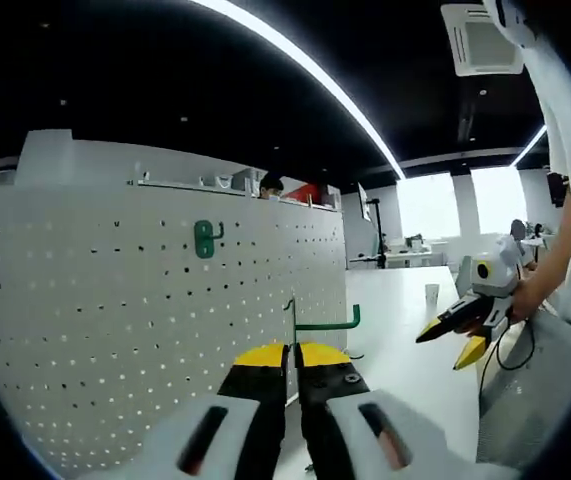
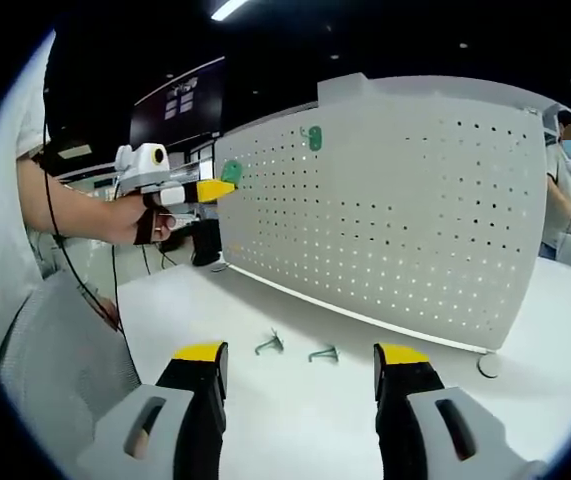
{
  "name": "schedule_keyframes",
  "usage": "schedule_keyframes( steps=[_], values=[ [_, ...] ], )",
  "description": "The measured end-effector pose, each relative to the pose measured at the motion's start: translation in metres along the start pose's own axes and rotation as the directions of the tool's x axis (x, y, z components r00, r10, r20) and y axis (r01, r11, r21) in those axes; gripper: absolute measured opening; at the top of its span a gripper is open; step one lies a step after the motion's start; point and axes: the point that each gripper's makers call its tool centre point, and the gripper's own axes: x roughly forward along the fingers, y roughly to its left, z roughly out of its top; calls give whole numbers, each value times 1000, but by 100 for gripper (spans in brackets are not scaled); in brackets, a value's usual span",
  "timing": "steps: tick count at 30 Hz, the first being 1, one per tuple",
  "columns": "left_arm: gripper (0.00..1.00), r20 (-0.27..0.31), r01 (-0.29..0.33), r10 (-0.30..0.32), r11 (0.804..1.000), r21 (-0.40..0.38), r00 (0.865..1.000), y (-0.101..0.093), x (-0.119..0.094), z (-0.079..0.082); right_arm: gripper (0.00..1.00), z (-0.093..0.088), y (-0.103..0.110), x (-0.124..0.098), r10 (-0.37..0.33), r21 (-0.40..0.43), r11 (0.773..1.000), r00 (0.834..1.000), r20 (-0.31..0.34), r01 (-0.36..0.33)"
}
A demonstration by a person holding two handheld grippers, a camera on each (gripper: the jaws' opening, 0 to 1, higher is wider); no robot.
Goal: Insert the hook assembly into the mounting plate slot until the hook locks in place.
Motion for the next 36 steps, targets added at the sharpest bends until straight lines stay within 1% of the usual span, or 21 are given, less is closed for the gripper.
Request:
schedule_keyframes(
  steps=[2,7,15,19,22,24,27,33,36],
  values=[
    [3,6,-4,4,1000,-5,1000,1,-1,1,57,2,-1,0,-5,2,1000,1000,4,5],
    [3,2,-7,7,1000,-1,1000,0,-1,0,57,2,-1,-1,-2,0,1000,1000,8,2],
    [3,0,-8,8,1000,-6,1000,0,-2,0,58,9,-1,-2,-2,6,1000,999,32,1],
    [3,-2,-9,9,1000,-10,1000,-2,-2,0,60,19,0,-3,8,45,999,997,78,-11],
    [3,-2,-11,11,1000,-11,1000,-2,-2,0,60,22,-1,-3,8,58,998,996,87,-13],
    [3,-2,-15,15,1000,-12,1000,-1,-3,-1,60,26,0,-4,10,84,996,994,112,-20],
    [3,3,-18,18,1000,-17,1000,-1,-3,0,60,27,0,-4,11,105,994,993,115,-24],
    [3,1,-21,21,1000,-14,1000,0,-3,-1,60,29,1,-4,10,100,995,993,119,-22],
    [3,1,-22,22,1000,-15,1000,0,-3,-1,60,37,5,-3,16,76,997,991,134,-26]
  ],
)
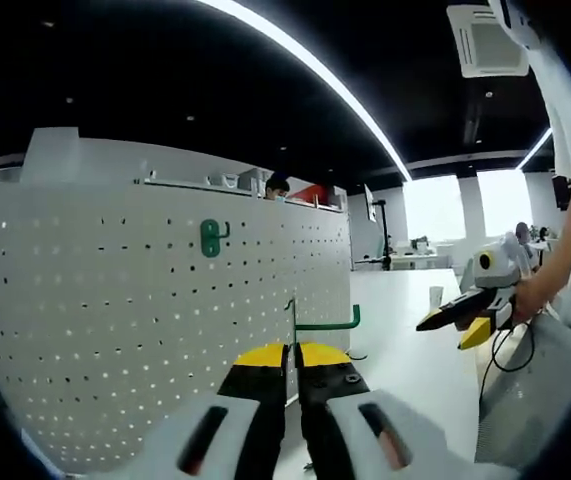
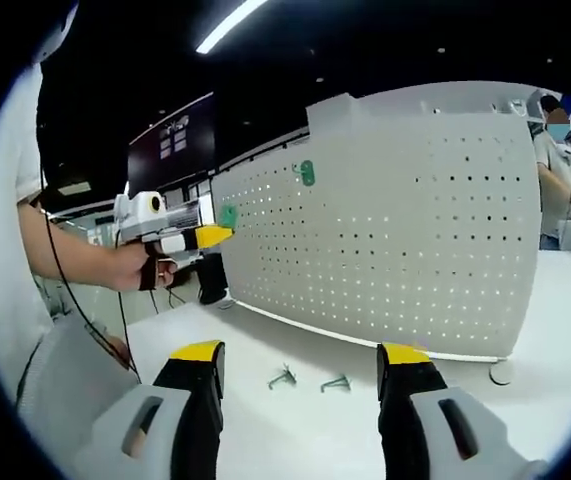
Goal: Insert the hook assembly into the mounting plate slot until the hook locks in place.
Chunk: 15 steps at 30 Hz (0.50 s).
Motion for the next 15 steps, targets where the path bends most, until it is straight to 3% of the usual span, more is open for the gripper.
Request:
schedule_keyframes(
  steps=[15],
  values=[
    [3,-2,-1,1,1000,-19,1000,-7,2,0,58,23,9,14,12,-18,1000,999,51,-11]
  ],
)
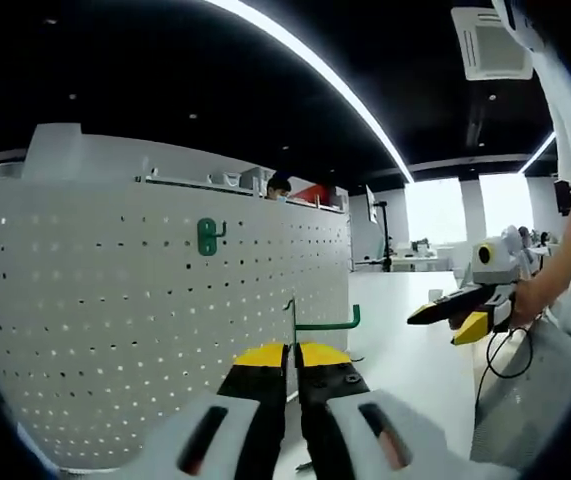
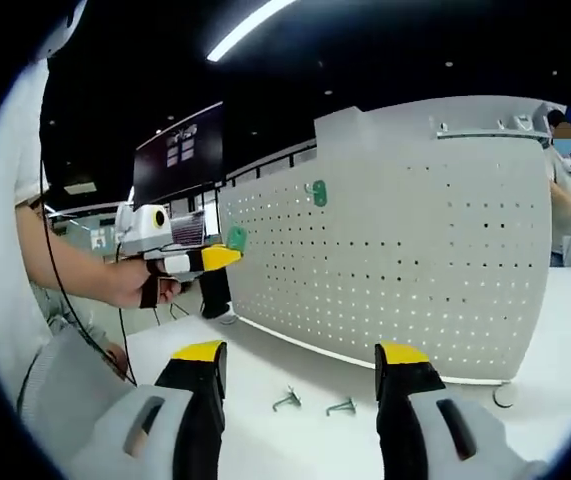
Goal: Insert the hook assembly into the mounting plate slot until the hook locks in place.
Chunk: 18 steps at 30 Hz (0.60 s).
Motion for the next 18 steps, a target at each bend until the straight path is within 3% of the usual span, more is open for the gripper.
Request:
schedule_keyframes(
  steps=[18],
  values=[
    [3,-4,1,-1,1000,-14,1000,-11,4,0,54,24,15,23,45,9,999,997,58,-46]
  ],
)
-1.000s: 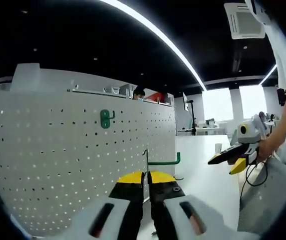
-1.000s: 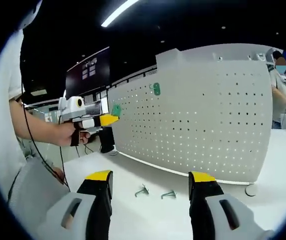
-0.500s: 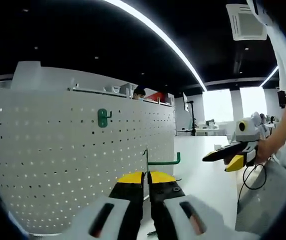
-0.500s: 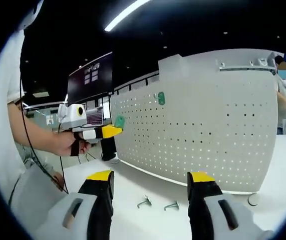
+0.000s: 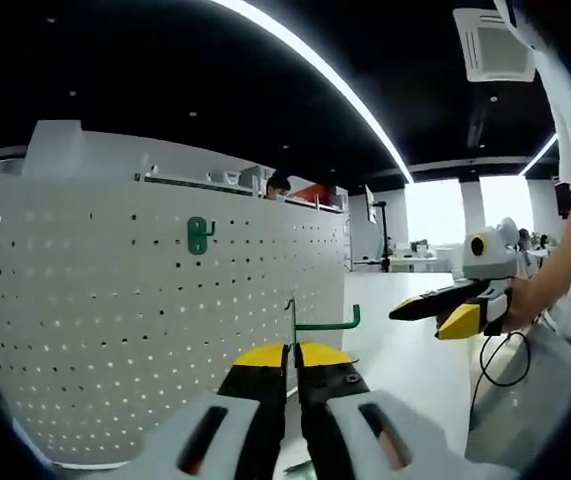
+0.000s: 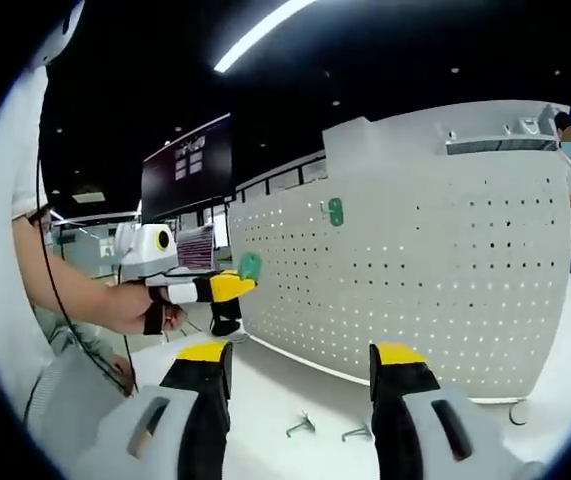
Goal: Insert the hook assembly into the mounting plate slot until the hook locks in place.
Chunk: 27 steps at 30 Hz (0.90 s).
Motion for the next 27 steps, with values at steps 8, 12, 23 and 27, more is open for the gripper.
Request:
schedule_keyframes(
  steps=[8,12,23,27],
  values=[
    [3,2,-1,1,1000,-9,1000,-5,4,0,52,5,7,8,19,-10,1000,1000,8,-19],
    [3,12,3,-2,1000,-20,1000,-9,6,2,48,8,12,11,30,-3,1000,999,20,-30],
    [2,5,-1,1,1000,-24,1000,-14,4,2,42,19,24,19,54,6,999,997,54,-54],
    [2,4,0,0,1000,-31,1000,-16,4,2,41,23,26,23,57,14,998,996,68,-58]
  ],
)
